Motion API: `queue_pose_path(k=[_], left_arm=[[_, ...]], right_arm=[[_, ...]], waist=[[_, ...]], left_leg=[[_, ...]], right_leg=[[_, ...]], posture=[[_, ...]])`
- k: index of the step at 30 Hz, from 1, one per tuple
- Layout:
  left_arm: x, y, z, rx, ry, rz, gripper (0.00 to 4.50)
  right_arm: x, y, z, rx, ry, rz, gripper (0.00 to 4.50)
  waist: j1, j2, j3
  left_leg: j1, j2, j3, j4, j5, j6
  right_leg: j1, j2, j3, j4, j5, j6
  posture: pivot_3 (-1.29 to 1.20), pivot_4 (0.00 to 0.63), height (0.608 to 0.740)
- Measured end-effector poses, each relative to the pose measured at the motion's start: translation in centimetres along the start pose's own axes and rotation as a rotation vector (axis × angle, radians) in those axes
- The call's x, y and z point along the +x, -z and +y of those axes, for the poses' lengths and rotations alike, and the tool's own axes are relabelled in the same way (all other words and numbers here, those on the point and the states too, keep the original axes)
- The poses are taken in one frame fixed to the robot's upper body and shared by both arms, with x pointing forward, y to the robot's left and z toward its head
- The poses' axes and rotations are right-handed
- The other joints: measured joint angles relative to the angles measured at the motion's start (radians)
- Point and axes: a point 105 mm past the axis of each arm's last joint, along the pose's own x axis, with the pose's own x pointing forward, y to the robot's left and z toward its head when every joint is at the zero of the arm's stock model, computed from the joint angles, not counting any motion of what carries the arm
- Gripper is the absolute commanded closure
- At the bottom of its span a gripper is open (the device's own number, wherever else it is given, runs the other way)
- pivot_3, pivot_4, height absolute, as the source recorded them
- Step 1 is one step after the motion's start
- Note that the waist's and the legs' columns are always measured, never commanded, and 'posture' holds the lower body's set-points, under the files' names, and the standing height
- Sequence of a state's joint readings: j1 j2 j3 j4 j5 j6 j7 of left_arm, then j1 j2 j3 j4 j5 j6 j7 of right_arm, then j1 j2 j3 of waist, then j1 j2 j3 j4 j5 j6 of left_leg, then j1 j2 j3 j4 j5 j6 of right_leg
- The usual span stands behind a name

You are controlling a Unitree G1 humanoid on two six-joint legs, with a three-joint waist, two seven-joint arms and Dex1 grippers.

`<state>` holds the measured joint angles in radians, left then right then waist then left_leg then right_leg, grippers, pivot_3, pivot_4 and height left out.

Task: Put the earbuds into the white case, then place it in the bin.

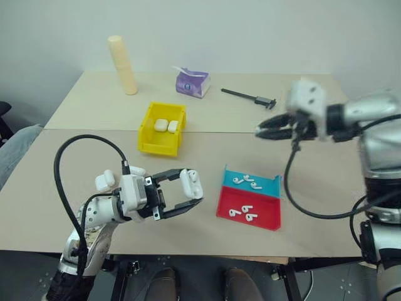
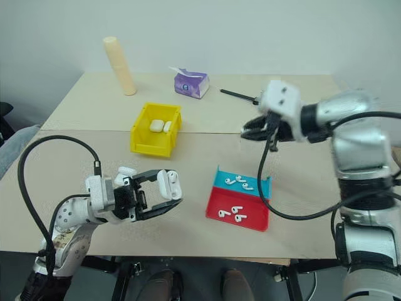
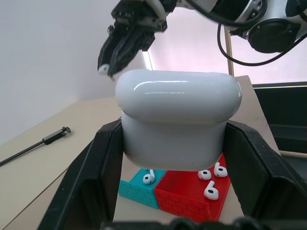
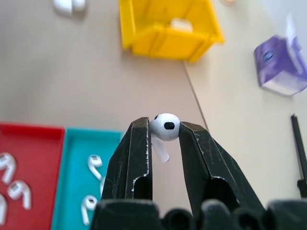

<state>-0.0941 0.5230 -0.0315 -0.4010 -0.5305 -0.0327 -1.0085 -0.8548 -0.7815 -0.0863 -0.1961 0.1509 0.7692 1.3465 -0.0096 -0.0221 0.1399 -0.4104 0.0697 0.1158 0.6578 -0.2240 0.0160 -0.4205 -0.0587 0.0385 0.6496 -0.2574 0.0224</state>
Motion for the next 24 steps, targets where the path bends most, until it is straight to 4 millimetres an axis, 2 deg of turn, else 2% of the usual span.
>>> queue_pose_path(k=[4, 7, 10, 15, 18, 24], left_arm=[[1.3, -1.3, 0.7, 0.002, 0.046, -0.047, 1.70], [2.3, -2.1, 0.8, -0.010, 0.064, -0.109, 1.70], [3.2, -2.4, 0.8, -0.021, 0.089, -0.131, 1.70], [4.1, -2.6, 1.0, -0.031, 0.114, -0.151, 1.70], [4.4, -2.4, 0.9, -0.059, 0.120, -0.145, 1.70], [5.0, -2.4, 1.1, -0.088, 0.102, -0.156, 1.70]], right_arm=[[-2.7, -4.5, 3.1, 0.257, -0.114, -0.421, 3.84], [-3.9, -5.1, 5.1, 0.399, -0.208, -0.590, 3.84], [-3.8, -4.8, 6.1, 0.492, -0.242, -0.653, 3.84], [-2.6, -4.0, 7.6, 0.564, -0.239, -0.646, 3.84], [-1.5, -3.7, 8.3, 0.584, -0.242, -0.613, 3.84], [-0.6, -4.2, 9.0, 0.590, -0.268, -0.625, 3.84]], waist=[[0.000, 0.000, 0.000], [-0.001, 0.000, -0.001], [-0.003, 0.000, -0.001], [-0.006, 0.000, -0.001], [-0.006, 0.000, -0.001], [-0.005, 0.000, -0.001]], left_leg=[[0.001, 0.000, -0.003, 0.000, 0.000, 0.000], [0.001, -0.001, -0.002, 0.000, 0.000, 0.000], [0.001, -0.001, -0.003, 0.000, 0.000, 0.000], [0.000, -0.001, -0.003, 0.000, 0.000, 0.000], [0.000, -0.001, -0.003, 0.000, 0.000, 0.000], [0.000, -0.001, -0.003, 0.000, 0.000, 0.000]], right_leg=[[0.002, 0.001, 0.000, 0.000, 0.000, 0.000], [0.003, 0.001, 0.000, -0.001, 0.001, 0.001], [0.002, 0.001, 0.000, 0.000, 0.001, 0.001], [0.001, 0.001, 0.001, 0.000, 0.001, 0.001], [0.001, 0.001, 0.001, 0.000, 0.001, 0.001], [0.001, 0.001, 0.001, -0.001, 0.000, 0.002]], posture=[[0.00, 0.150, 0.740], [0.00, 0.150, 0.740], [0.00, 0.150, 0.740], [0.00, 0.150, 0.740], [0.00, 0.150, 0.740], [0.00, 0.150, 0.740]])
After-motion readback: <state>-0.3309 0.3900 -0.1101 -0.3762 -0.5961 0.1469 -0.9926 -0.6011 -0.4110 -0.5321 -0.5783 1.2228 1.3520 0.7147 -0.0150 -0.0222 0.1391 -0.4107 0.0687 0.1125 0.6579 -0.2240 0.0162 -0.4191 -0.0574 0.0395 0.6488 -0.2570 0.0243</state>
